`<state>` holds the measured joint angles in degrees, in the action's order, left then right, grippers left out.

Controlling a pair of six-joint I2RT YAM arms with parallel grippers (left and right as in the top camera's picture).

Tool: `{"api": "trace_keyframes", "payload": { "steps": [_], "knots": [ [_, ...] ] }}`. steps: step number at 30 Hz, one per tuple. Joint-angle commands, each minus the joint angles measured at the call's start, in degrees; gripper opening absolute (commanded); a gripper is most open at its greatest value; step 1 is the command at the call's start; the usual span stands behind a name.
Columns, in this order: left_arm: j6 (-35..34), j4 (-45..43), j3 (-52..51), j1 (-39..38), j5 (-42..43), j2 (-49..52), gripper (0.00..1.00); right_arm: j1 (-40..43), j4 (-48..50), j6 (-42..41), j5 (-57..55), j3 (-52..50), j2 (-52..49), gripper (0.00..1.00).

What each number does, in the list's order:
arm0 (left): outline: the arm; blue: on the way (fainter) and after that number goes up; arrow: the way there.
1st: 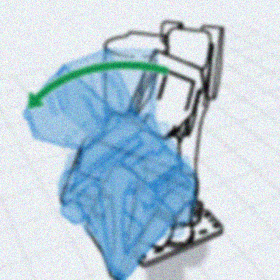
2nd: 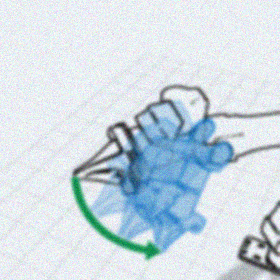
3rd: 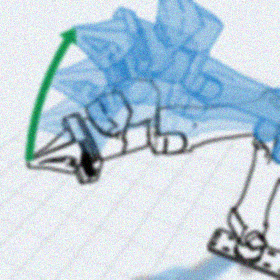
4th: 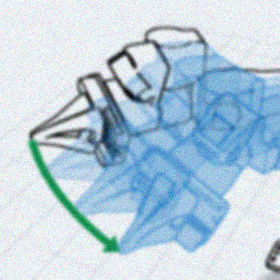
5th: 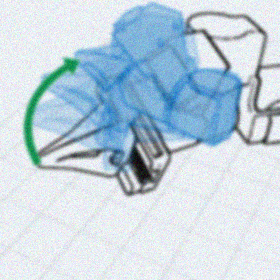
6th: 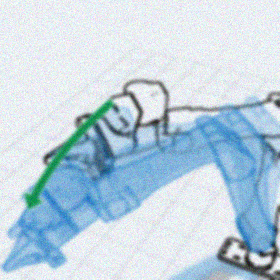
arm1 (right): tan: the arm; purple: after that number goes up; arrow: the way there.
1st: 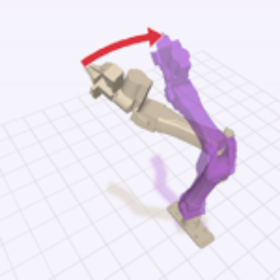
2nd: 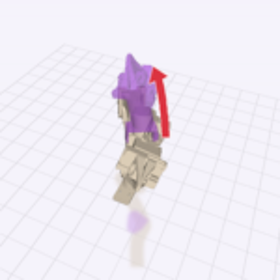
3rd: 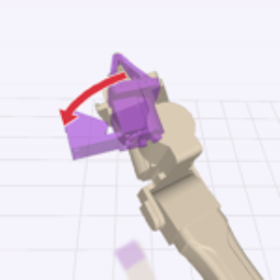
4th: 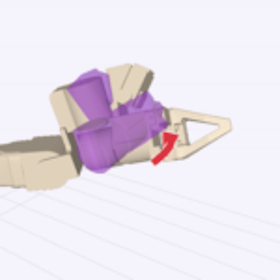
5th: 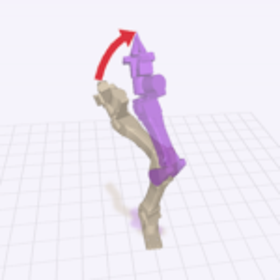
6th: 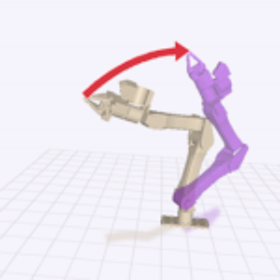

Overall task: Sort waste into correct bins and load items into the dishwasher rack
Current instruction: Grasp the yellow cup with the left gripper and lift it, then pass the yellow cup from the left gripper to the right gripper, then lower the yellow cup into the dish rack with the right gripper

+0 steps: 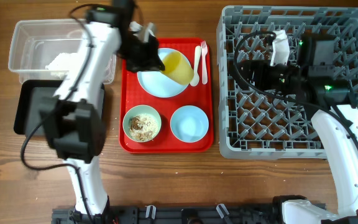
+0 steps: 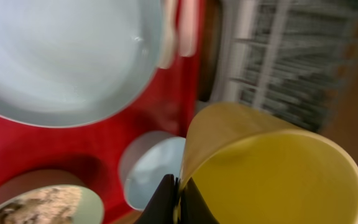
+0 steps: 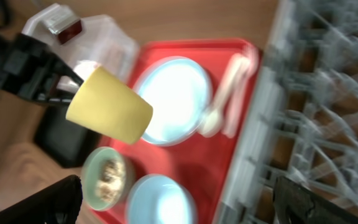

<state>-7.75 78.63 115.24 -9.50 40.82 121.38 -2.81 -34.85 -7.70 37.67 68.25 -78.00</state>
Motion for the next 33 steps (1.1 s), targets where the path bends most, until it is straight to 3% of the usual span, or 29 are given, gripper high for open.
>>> {"api": "trace_keyframes", "payload": {
  "steps": [1, 5, 11, 17, 33],
  "knots": [
    [9.4, 1.9, -0.1, 3.0, 23.8, -1.2, 0.04, -2.9, 5.2, -1.3, 15.4, 0.6, -1.6, 0.99],
    [14.9, 5.1, -0.1, 4.7, 34.1, -1.2, 0.04, -6.4, 13.1, -1.5, 20.9, 0.6, -4.3, 1.0],
    [16.6, 8.7, -0.1, 4.9, 38.6, -1.2, 0.04, -8.4, 23.6, -5.1, 28.4, 0.6, -9.3, 1.0],
    [16.5, 9.0, -0.1, 4.9, 39.7, -1.2, 0.04, -8.6, 28.1, -6.4, 32.8, 0.6, -11.8, 0.99],
    [16.5, 9.1, -0.1, 4.4, 39.7, -1.2, 0.04, -11.7, 40.4, -11.9, 29.1, 0.6, -11.8, 0.9]
  ]
}}
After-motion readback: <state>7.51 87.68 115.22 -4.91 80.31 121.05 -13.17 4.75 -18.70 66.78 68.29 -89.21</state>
